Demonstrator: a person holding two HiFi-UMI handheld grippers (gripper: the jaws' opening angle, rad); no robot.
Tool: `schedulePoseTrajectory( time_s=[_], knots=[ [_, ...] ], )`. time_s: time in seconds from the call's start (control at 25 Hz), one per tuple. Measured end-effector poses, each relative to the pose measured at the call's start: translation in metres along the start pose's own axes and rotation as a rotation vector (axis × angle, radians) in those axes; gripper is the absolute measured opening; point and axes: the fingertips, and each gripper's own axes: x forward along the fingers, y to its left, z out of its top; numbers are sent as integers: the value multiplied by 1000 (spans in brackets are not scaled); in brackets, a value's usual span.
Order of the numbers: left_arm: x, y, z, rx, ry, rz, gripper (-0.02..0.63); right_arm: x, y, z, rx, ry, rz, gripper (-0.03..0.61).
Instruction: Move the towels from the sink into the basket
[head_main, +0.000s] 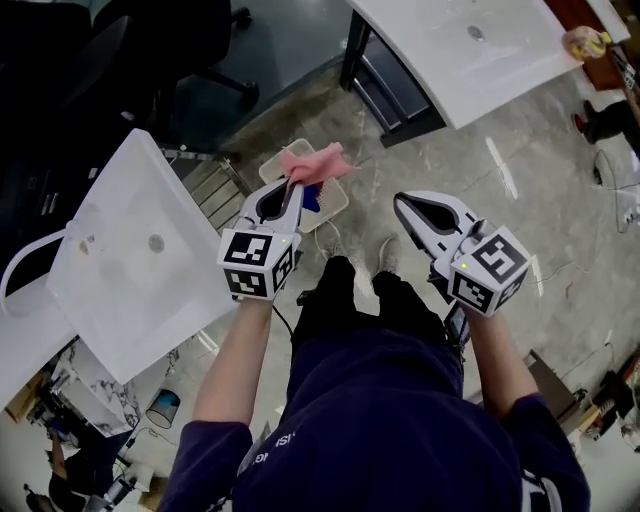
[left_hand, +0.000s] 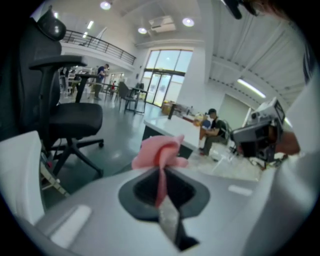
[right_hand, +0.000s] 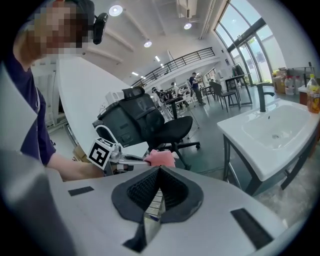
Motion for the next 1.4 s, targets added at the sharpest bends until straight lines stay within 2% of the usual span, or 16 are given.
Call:
schedulePoseTrajectory(
  time_s=[0.16,0.4,0.6,0.8,1.12,1.4],
  knots=[
    [8,8,-8,-38,9,45,11,15,-12,-1,-2,27,54,6],
    [22,12,-31,-130,16,156,11,28,-32,-18,-27,101,184,6],
    [40,9,-67,-209,20,250,12,28,-56,-49,-50,168,265,6],
    [60,19,-106,-267,22,315,11,38,-83,-84,-54,211,303,6],
    [99,62,-177,-288,67,334,11,93,-108,-144,-39,263,333,6],
    [137,95,-219,-287,54,337,11,141,-118,-182,-50,254,362,6]
  ],
)
